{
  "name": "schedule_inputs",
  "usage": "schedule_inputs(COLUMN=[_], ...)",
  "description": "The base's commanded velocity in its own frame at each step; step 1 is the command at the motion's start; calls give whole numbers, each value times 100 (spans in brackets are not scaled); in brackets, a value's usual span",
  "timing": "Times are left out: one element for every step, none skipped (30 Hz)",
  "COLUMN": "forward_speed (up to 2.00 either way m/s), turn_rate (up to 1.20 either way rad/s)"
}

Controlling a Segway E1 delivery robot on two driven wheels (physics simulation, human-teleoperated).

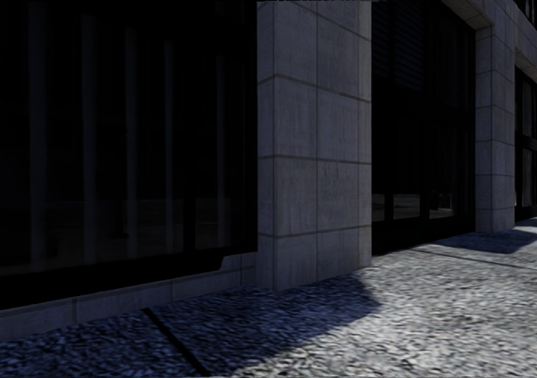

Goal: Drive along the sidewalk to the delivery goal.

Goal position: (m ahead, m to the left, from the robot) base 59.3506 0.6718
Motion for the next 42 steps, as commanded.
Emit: schedule_inputs(forward_speed=[144, 144, 144, 144, 144, 144, 144, 144, 144, 144, 144, 144, 144, 143, 143, 143, 143, 143, 143, 143, 143, 143, 143, 143, 143, 143, 143, 143, 144, 144, 144, 145, 145, 145, 147, 152, 161, 170, 174, 175, 175, 175], turn_rate=[-86, -86, -86, -86, -86, -86, -86, -86, -86, -86, -86, -86, -86, -86, -86, -86, -86, -86, -86, -86, -86, -86, -86, -86, -86, -86, -36, 0, 0, 0, 0, 0, 0, 0, 0, 0, 0, 0, 0, 0, 0, 0])
